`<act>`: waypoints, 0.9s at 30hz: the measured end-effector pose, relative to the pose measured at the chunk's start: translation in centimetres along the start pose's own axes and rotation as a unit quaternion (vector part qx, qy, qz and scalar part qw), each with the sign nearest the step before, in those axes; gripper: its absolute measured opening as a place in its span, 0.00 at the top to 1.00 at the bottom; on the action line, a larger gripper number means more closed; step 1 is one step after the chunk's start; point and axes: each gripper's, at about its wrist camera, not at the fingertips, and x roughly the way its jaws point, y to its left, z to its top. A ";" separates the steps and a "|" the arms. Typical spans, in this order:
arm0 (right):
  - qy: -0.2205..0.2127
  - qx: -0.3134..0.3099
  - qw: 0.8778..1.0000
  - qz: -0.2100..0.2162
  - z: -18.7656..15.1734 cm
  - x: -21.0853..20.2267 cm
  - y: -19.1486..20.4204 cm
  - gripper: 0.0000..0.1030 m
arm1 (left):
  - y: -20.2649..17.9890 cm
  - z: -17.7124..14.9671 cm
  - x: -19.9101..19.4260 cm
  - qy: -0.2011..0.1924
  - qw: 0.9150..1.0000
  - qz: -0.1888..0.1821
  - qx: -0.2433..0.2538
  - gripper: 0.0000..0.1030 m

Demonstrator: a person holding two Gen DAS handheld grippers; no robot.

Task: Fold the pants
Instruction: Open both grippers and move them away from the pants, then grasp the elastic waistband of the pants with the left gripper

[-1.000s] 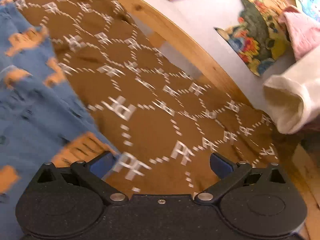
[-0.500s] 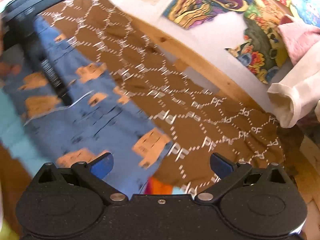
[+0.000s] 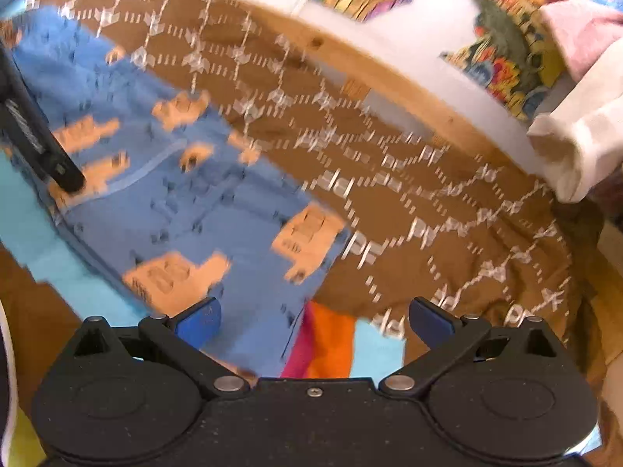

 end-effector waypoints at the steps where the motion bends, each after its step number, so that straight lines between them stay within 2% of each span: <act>1: 0.005 0.001 1.000 -0.003 -0.1 0.2 0.2 0.01 | -0.3 -0.1 -0.2 0.002 1.000 0.007 0.004 0.00; 3: -0.007 0.016 1.000 -0.004 0.2 -0.2 0.0 0.01 | -0.3 0.0 -0.9 0.010 1.000 0.011 0.000 0.01; 6: -0.026 0.027 0.999 -0.003 0.9 -0.7 -0.1 0.01 | 1.0 -0.4 -2.2 0.025 0.999 0.009 -0.034 0.00; 9: -0.033 0.015 0.999 -0.003 1.8 -0.5 0.3 0.01 | 2.9 -1.4 -4.5 0.013 0.998 0.014 -0.066 0.00; 11: -0.040 0.010 0.999 -0.002 2.4 -0.4 0.7 0.01 | 4.3 -2.3 -6.6 -0.008 0.996 0.031 -0.087 0.00; 14: -0.046 0.011 0.999 0.007 3.2 -0.5 1.6 0.01 | 6.3 -3.2 -9.3 -0.065 0.989 0.067 -0.114 0.00; 17: -0.046 0.004 0.999 0.024 3.6 -0.7 2.7 0.01 | 8.5 -3.7 -9.8 -0.120 0.978 0.110 -0.132 0.01; 19: -0.042 -0.008 0.999 0.029 3.9 -1.0 3.5 0.01 | 9.7 -3.6 -9.5 -0.124 0.973 0.130 -0.146 0.10; 21: -0.041 -0.019 0.999 0.028 4.2 -1.5 4.1 0.01 | 10.7 -3.7 -9.3 -0.126 0.969 0.123 -0.172 0.14; 24: -0.041 -0.030 0.998 0.027 4.3 -2.4 4.6 0.01 | 11.7 -3.5 -9.1 -0.139 0.963 0.091 -0.212 0.16; 27: -0.030 -0.037 0.999 0.024 4.2 -2.8 5.2 0.01 | 12.5 -3.2 -8.8 -0.145 0.960 0.080 -0.228 0.26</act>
